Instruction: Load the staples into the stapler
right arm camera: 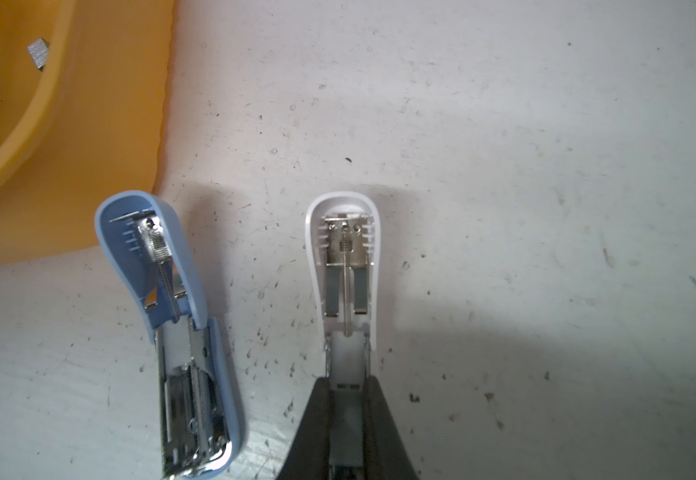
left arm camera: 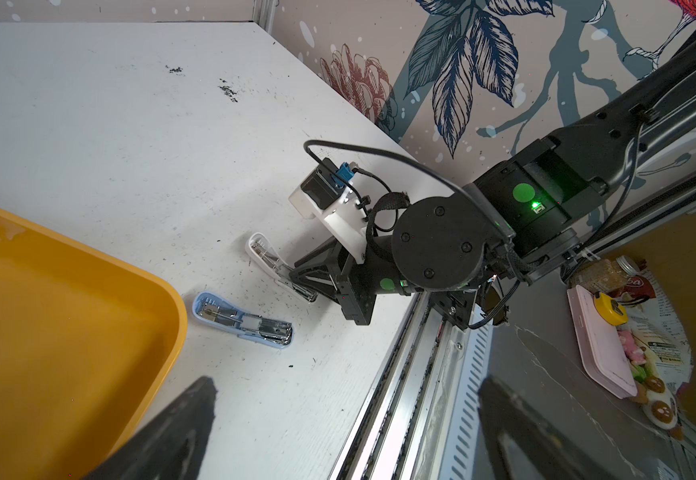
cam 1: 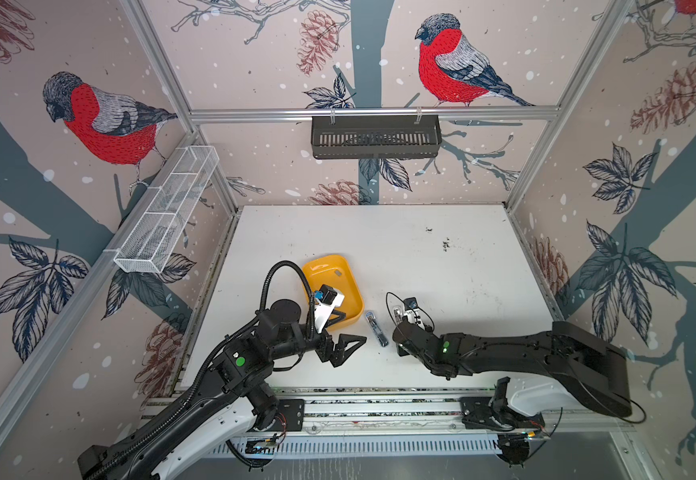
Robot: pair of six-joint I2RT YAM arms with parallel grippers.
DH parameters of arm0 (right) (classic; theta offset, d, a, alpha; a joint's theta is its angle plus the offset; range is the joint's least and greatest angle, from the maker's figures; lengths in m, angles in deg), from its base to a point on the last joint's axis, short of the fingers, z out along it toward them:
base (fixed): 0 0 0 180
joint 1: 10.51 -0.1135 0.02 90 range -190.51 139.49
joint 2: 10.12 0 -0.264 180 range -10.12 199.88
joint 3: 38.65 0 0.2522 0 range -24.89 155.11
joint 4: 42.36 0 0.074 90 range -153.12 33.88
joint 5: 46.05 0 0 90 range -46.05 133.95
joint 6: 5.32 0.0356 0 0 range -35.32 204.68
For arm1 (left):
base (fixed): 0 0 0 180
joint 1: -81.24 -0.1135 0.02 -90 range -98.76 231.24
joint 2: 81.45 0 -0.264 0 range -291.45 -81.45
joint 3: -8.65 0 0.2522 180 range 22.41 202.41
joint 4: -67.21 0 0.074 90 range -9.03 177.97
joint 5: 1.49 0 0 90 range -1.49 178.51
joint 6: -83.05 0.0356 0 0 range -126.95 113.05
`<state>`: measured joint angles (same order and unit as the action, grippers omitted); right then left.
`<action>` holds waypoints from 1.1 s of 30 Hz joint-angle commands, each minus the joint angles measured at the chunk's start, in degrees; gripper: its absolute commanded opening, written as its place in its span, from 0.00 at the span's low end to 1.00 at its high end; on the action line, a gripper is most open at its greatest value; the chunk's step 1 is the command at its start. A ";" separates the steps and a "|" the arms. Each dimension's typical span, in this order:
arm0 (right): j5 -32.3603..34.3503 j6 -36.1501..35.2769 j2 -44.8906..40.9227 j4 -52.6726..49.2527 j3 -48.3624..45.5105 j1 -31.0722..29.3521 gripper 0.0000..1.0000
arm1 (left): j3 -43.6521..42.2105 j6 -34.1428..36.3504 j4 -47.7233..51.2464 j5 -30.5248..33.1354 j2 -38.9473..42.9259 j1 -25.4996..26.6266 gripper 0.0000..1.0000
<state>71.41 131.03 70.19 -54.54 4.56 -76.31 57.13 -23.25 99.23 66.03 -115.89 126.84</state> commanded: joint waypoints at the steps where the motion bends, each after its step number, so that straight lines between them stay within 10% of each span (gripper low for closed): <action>1: 0.27 0.56 -0.33 1.14 -0.19 -0.14 0.09 | -0.09 0.24 -2.02 -0.58 0.16 0.10 0.98; 33: 1.17 4.44 -0.88 -1.49 -1.15 -1.72 0.12 | -0.09 0.14 -2.09 -0.62 0.59 0.10 0.98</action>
<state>71.70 134.24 69.38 -54.32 3.58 -77.91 57.13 -23.27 99.23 66.03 -115.32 126.84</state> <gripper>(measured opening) 0.143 0.981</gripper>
